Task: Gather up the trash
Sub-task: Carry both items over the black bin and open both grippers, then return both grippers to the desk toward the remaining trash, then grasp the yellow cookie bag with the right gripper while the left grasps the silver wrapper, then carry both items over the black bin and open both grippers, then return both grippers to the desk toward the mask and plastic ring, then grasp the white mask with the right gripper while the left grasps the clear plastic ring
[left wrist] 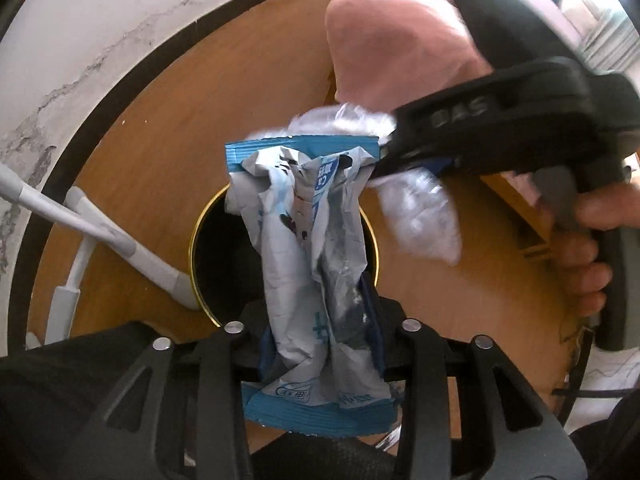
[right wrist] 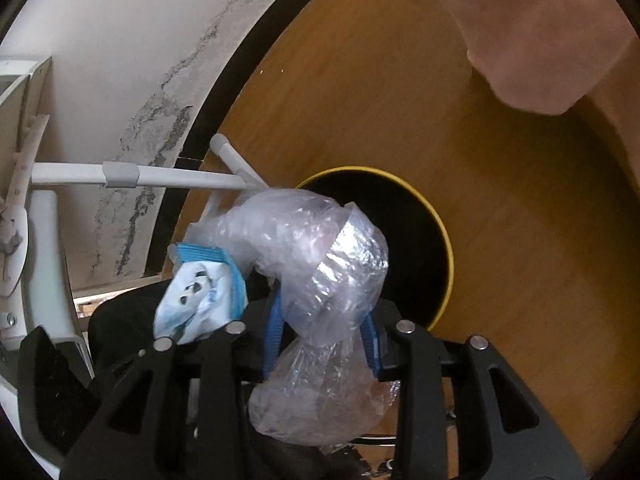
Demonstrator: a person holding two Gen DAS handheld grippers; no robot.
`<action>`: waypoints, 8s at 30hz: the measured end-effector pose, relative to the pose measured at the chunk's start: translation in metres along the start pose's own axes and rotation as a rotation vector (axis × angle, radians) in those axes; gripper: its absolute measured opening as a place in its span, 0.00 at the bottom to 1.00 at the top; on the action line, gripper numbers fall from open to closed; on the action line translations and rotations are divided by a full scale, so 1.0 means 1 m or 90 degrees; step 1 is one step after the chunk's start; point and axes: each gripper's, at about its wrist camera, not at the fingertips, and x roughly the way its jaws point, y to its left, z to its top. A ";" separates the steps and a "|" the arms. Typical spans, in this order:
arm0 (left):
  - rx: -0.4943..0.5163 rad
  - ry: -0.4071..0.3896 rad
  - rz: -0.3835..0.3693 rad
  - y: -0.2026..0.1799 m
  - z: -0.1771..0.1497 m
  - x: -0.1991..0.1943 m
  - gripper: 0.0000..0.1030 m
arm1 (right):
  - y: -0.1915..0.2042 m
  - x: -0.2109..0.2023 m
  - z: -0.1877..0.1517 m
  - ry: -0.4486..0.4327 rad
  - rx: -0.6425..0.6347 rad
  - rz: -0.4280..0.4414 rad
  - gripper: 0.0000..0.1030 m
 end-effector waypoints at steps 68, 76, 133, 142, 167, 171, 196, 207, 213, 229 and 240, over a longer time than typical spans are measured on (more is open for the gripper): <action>-0.394 -0.250 0.298 0.403 -0.187 -0.403 0.59 | 0.546 0.001 -0.108 -0.253 -0.598 -0.024 0.85; -0.392 -0.253 0.280 0.409 -0.173 -0.396 0.49 | 0.538 -0.011 -0.099 -0.250 -0.590 0.018 0.63; 0.103 -0.093 -0.062 -0.022 -0.016 -0.146 0.32 | 0.056 -0.151 -0.064 -0.291 -0.120 -0.030 0.58; 0.012 -0.010 -0.048 0.015 -0.007 -0.040 0.32 | -0.026 -0.028 -0.028 -0.114 -0.003 -0.002 0.57; 0.147 -0.361 -0.060 -0.044 -0.016 -0.247 0.91 | 0.014 -0.239 -0.107 -0.574 -0.056 -0.237 0.94; 0.096 -0.489 0.055 0.003 -0.040 -0.335 0.94 | 0.061 -0.268 -0.131 -0.661 -0.110 -0.279 0.94; -0.409 -0.243 0.416 0.328 -0.200 -0.383 0.94 | 0.470 -0.029 -0.184 -0.240 -0.619 0.033 0.94; -0.396 -0.249 0.374 0.369 -0.188 -0.374 0.94 | 0.499 0.001 -0.188 -0.238 -0.661 -0.048 0.94; -0.355 -0.244 0.358 0.364 -0.186 -0.372 0.94 | 0.496 0.000 -0.176 -0.244 -0.660 -0.084 0.95; -0.331 -0.279 0.347 0.340 -0.190 -0.378 0.44 | 0.494 -0.010 -0.184 -0.266 -0.690 -0.039 0.29; -0.330 -0.308 0.346 0.325 -0.190 -0.395 0.44 | 0.487 -0.017 -0.188 -0.288 -0.678 -0.011 0.19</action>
